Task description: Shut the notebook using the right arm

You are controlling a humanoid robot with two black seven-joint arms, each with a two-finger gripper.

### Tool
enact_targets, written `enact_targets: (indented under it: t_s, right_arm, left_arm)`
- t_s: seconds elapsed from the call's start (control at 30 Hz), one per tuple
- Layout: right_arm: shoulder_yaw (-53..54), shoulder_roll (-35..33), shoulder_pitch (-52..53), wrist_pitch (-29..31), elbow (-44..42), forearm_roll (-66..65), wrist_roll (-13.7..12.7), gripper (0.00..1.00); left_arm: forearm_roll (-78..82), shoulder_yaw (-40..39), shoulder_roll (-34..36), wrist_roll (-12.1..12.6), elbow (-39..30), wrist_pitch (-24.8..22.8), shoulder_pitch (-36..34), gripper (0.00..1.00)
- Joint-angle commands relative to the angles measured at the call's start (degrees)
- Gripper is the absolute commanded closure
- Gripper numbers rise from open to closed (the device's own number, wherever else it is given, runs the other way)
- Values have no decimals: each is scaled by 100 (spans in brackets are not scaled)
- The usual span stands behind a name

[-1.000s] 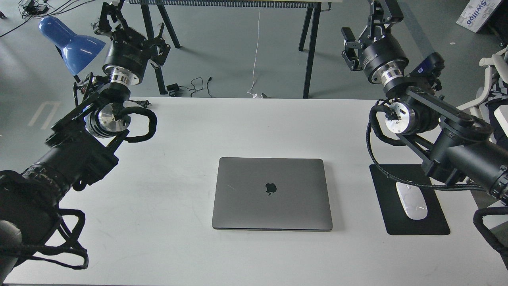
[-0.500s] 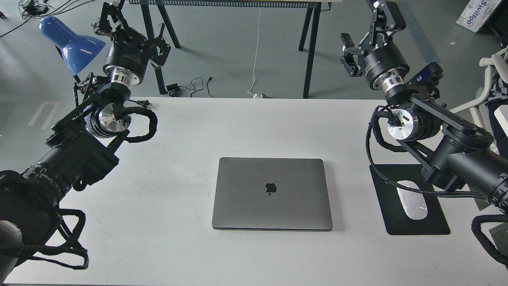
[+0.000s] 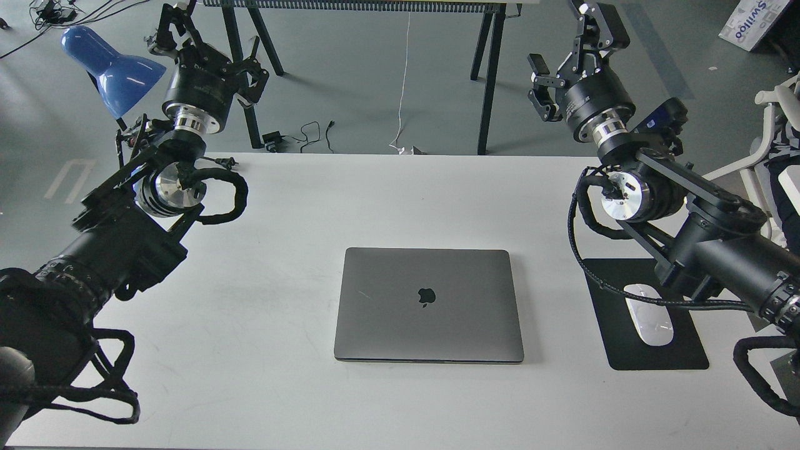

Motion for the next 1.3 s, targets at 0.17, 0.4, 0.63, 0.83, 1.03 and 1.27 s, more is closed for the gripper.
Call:
enact_targets:
  t_s: [0.17,0.4,0.63,0.83,1.03,1.27]
  right_arm:
    - [-11,-3,-17,-2,20,-107,0,1]
    - [32,-3,-131,-19,-16,-107,0,1]
    - [50,6,-211,-45,-16,-107,0,1]
    - [50,6,-211,-89,-24,-107,0,1]
    - [50,6,-202,-90,-42,-107,0,1]
    - [50,-3,-193,-90,-24,-107,0,1]
  left_arm:
    - [0,0,-9,0,0,0,0,0]
    - [0,0,0,0,0,0,0,0]
    - [0,0,0,0,0,0,0,0]
    - [0,-9,0,0,0,0,0,0]
    - [0,0,0,0,0,0,0,0]
    - [0,0,0,0,0,9,0,0]
